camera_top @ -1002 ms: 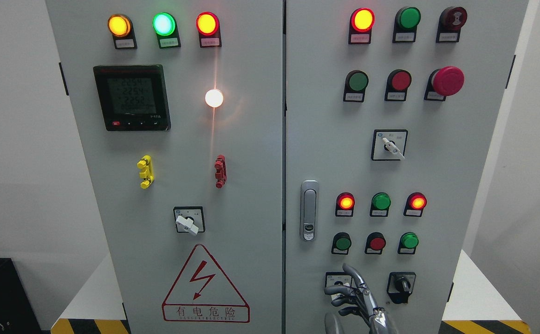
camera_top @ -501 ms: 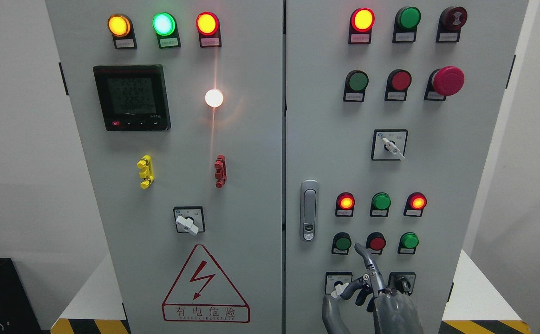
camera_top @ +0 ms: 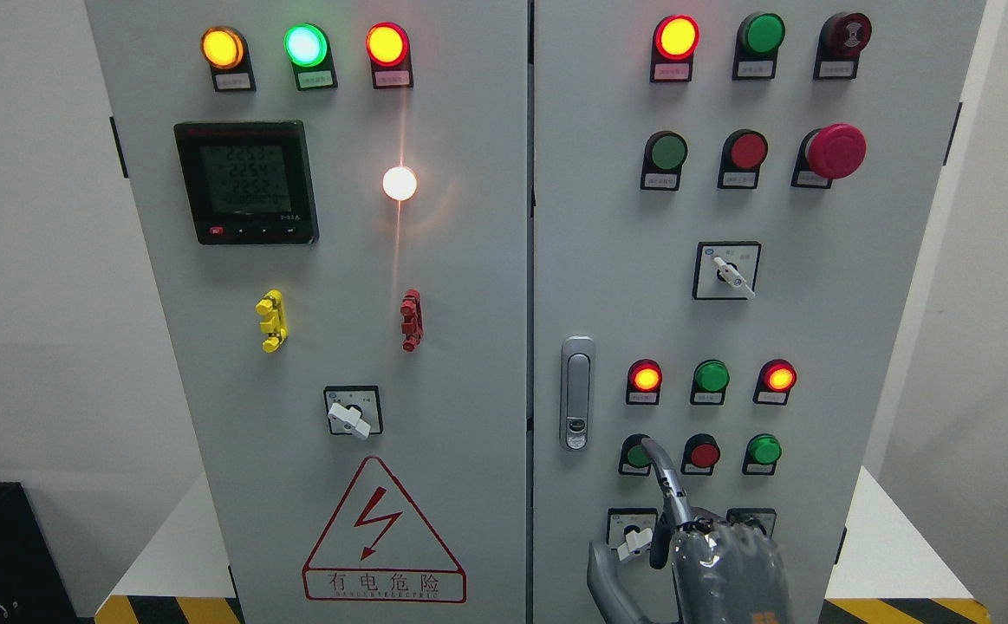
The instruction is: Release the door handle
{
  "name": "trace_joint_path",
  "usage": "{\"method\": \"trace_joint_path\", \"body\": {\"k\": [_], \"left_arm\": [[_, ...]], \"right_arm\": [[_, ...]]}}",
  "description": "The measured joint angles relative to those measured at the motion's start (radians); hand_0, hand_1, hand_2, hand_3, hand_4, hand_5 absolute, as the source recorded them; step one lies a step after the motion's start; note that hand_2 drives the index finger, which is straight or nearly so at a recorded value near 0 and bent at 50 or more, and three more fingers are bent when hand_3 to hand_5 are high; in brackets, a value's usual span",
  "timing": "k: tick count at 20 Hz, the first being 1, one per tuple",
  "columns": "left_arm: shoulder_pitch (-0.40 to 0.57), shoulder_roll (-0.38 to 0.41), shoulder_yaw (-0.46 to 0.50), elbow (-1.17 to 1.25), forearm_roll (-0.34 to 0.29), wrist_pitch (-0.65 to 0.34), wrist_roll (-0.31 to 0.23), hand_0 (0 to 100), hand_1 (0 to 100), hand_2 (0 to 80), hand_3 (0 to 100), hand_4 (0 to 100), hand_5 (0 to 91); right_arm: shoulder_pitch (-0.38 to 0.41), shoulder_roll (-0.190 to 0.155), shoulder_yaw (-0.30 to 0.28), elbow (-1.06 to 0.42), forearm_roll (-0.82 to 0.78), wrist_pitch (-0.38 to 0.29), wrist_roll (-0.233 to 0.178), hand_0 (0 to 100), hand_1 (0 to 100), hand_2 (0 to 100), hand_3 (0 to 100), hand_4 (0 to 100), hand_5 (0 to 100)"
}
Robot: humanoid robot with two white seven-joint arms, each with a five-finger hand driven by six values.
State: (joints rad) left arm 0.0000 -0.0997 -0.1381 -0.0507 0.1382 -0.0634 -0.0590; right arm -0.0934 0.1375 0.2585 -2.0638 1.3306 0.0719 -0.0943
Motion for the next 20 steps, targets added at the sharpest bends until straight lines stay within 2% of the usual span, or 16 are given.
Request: {"method": "trace_joint_path", "body": {"k": [8,20], "left_arm": [[0.000,0.000,0.000,0.000,0.000,0.000,0.000,12,56,0.0,0,0,0.0],[0.000,0.000,0.000,0.000,0.000,0.000,0.000,12,56,0.0,0,0,0.0]], "right_arm": [[-0.036,0.001,0.027,0.042,0.094,0.008,0.012,53,24,0,85,90,100],[-0.084,0.002,0.058,0.135,0.134,0.068,0.014,54,22,0,84,90,100]]}}
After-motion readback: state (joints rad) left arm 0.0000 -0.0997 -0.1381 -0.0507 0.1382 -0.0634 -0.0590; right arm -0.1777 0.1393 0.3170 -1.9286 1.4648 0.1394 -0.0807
